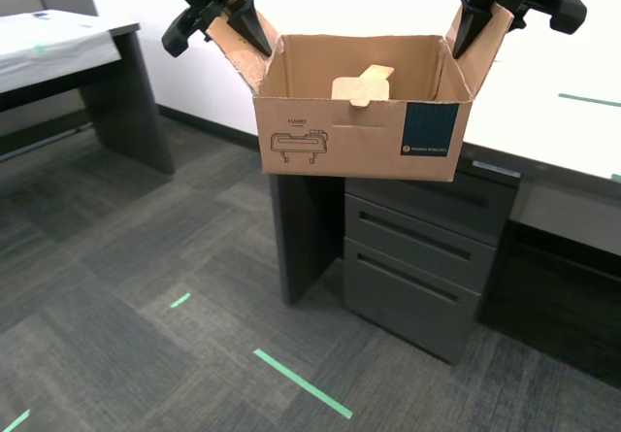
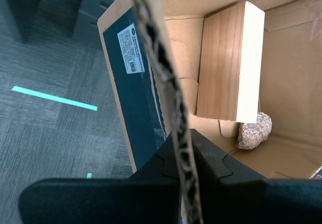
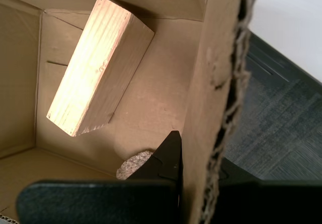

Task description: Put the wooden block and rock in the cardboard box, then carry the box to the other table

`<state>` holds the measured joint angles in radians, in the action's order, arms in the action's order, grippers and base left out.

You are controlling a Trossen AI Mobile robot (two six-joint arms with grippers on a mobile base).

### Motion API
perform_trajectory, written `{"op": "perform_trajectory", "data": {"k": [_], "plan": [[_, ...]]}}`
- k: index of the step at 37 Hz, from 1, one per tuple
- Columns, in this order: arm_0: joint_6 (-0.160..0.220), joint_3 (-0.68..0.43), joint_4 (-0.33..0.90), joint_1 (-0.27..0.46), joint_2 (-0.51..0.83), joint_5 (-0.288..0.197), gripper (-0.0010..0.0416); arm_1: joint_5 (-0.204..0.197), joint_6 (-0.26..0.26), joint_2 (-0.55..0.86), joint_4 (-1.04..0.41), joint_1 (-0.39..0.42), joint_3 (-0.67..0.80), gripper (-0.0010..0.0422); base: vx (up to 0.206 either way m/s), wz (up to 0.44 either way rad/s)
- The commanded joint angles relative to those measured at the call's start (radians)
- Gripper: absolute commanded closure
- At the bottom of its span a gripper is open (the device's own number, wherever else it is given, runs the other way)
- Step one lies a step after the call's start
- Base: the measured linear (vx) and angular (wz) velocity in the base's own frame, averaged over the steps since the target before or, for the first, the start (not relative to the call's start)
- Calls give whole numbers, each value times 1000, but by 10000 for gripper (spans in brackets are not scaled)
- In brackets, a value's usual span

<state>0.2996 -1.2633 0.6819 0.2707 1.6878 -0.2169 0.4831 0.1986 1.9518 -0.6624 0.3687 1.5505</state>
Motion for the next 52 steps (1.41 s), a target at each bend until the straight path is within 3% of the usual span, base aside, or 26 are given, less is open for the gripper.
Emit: {"op": "perform_trajectory", "data": {"k": [1, 7, 19, 25, 33, 36, 40, 44, 49, 52], "plan": [[4, 0, 3, 1, -1, -5, 406, -10, -8, -2, 11, -1, 2, 413, -37, 201], [23, 0, 6, 3, -1, -5, 406, -4, -8, -2, 6, 0, 2, 413, -36, 199], [24, 0, 28, 6, -1, -3, 406, -6, -8, -2, 68, -1, 2, 413, -37, 198], [24, 0, 29, 6, -1, -3, 406, -102, -8, 0, 94, -1, 2, 413, -38, 208], [24, 0, 31, 7, -1, -3, 406, -100, 6, 0, 89, 0, 2, 413, -36, 218], [24, 0, 31, 8, -1, -3, 406, -63, 38, 0, 88, 0, 2, 413, -32, 227], [26, 0, 37, 8, -1, -3, 406, 21, 42, 0, 71, 0, 2, 413, -31, 216], [31, 0, 38, 10, -1, -3, 406, 80, 32, 0, 31, 2, 2, 413, -32, 214], [39, 1, 38, 19, 0, -3, 406, 82, -31, 0, -2, 2, 2, 413, -29, 215], [42, 1, 37, 29, -1, -3, 406, 84, -38, 0, -3, 2, 2, 412, -18, 198]]}}
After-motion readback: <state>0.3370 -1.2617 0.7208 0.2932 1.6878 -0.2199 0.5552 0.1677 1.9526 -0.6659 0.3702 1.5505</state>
